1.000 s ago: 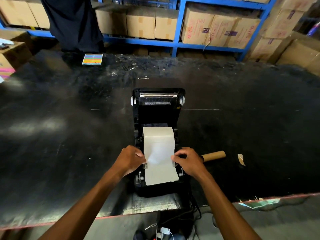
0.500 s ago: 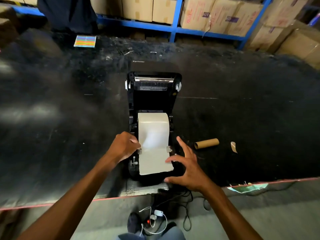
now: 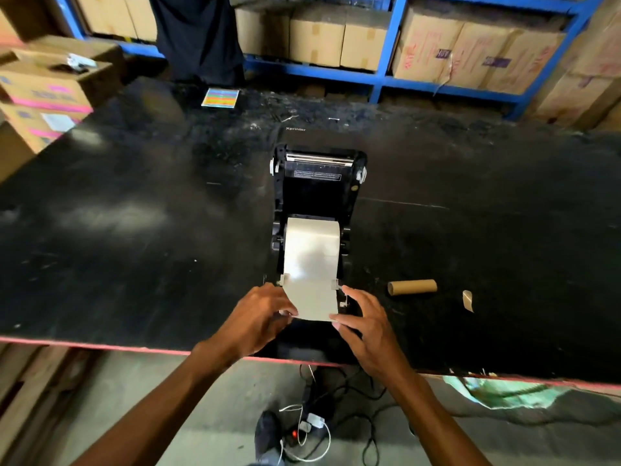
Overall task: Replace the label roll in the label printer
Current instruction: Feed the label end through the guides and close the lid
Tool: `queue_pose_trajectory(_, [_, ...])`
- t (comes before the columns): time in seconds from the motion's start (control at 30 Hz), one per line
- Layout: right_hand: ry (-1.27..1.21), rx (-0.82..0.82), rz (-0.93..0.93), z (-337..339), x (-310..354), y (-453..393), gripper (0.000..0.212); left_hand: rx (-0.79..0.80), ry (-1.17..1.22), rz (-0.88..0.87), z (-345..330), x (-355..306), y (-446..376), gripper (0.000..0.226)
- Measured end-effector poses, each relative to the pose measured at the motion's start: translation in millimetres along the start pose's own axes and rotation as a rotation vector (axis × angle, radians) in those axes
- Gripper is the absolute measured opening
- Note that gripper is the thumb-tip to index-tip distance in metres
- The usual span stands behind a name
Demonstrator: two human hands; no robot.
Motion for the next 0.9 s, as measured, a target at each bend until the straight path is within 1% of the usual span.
queue_pose_trajectory(0.07, [0.005, 0.009, -0.023, -1, 0, 6, 0.018, -0.051, -0.030, 0.005, -3, -5, 7, 0.010])
queue_pose_trajectory(0.17, [0.001, 0.017, -0.027, -1, 1, 17, 0.019, -0.102, -0.040, 0.011, -8, -12, 21, 0.010])
queue_pose_trajectory(0.33, [0.026, 0.073, -0.038, -5, 1, 31, 0.023, -0.135, -0.005, 0.069, -12, -24, 37, 0.014])
queue_pose_trajectory(0.47, [0.050, 0.074, -0.012, -11, 1, 39, 0.024, -0.102, -0.005, 0.103, -16, -25, 46, 0.018])
queue_pose_trajectory(0.57, [0.067, 0.078, -0.028, -17, 1, 46, 0.025, -0.074, 0.000, 0.132, -20, -23, 51, 0.018])
queue_pose_trajectory(0.7, [0.082, 0.080, -0.020, -22, -2, 50, 0.024, 0.022, 0.057, 0.165, -24, -20, 56, 0.017])
queue_pose_trajectory(0.77, [0.084, 0.102, -0.014, -22, -3, 50, 0.023, 0.042, 0.131, 0.231, -24, -17, 55, 0.013])
queue_pose_trajectory(0.8, [0.091, 0.122, -0.006, -21, -5, 49, 0.023, 0.012, 0.213, 0.299, -23, -15, 53, 0.010])
queue_pose_trajectory(0.83, [0.091, 0.139, 0.006, -20, -6, 47, 0.023, -0.053, 0.320, 0.381, -21, -13, 51, 0.007])
queue_pose_trajectory(0.9, [0.047, 0.137, 0.015, -11, -6, 38, 0.024, -0.253, 0.510, 0.563, -15, -6, 45, 0.007])
Point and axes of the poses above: each hand's wrist, its own y-axis away from the middle knuckle, its own z-axis out of the back of the hand, x = y × z, the point moved 1 cm from there along -y, towards the middle knuckle, and after that the axes turned 2 degrees about -x, right-handed, at the moved point
